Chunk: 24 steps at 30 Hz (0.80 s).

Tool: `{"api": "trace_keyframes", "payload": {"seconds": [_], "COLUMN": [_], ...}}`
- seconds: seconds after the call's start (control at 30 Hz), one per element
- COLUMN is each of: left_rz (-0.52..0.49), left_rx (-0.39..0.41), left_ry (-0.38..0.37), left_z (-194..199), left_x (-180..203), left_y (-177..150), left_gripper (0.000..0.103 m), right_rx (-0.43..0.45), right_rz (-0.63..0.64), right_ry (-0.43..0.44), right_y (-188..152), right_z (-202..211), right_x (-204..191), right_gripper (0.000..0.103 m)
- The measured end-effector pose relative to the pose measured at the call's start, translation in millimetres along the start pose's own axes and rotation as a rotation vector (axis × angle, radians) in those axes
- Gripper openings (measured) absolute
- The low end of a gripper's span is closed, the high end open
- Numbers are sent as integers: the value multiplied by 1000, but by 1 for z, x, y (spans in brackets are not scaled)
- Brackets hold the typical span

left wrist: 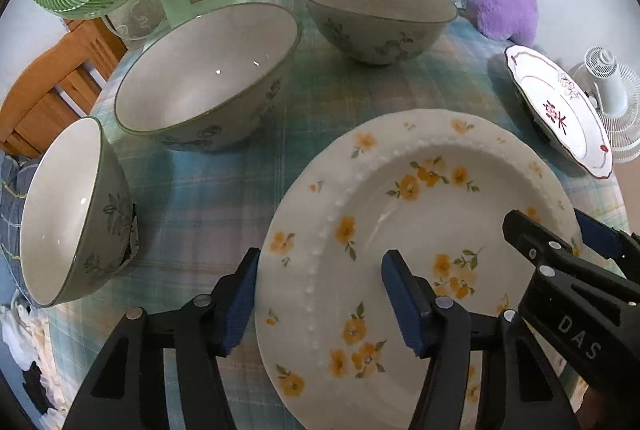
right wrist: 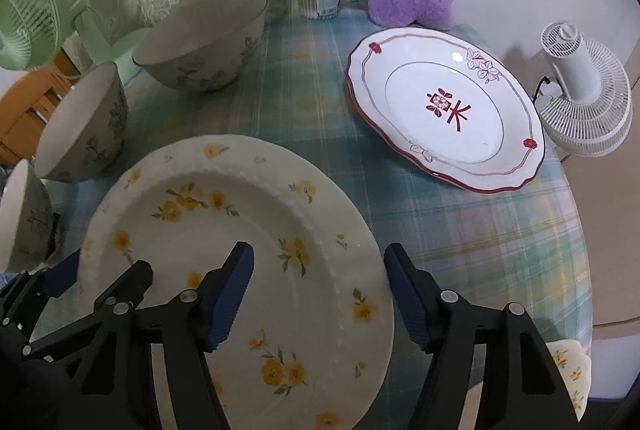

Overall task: Organize plates and bowls
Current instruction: 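Grasp the rim of the beaded-rim yellow-flower plate with both grippers, then carry the beaded-rim plate with both grippers over the scalloped plate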

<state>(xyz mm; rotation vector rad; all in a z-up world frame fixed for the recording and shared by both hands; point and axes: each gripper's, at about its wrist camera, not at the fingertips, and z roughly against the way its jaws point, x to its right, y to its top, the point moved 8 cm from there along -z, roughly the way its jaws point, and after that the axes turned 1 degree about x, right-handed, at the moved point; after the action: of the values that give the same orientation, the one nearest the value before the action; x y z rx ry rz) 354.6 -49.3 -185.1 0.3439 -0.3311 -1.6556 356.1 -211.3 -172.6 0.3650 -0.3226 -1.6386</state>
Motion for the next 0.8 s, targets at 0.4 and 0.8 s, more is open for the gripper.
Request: {"api": "trace_keyframes", "payload": {"seconds": [0.4, 0.8], "left_rz": [16, 7], "left_rx": [-4, -26], "left_ry": [-10, 2], "left_z": [-1, 19], "left_x": [-2, -11], "left_y": [-1, -28], "left_gripper": [64, 62], "right_rx": [-35, -85], "right_rz": [22, 17], "right_ry": [-11, 0], "right_y": [-2, -32], "right_z": [-11, 7], "right_x": [-3, -13], "right_gripper": [69, 69]}}
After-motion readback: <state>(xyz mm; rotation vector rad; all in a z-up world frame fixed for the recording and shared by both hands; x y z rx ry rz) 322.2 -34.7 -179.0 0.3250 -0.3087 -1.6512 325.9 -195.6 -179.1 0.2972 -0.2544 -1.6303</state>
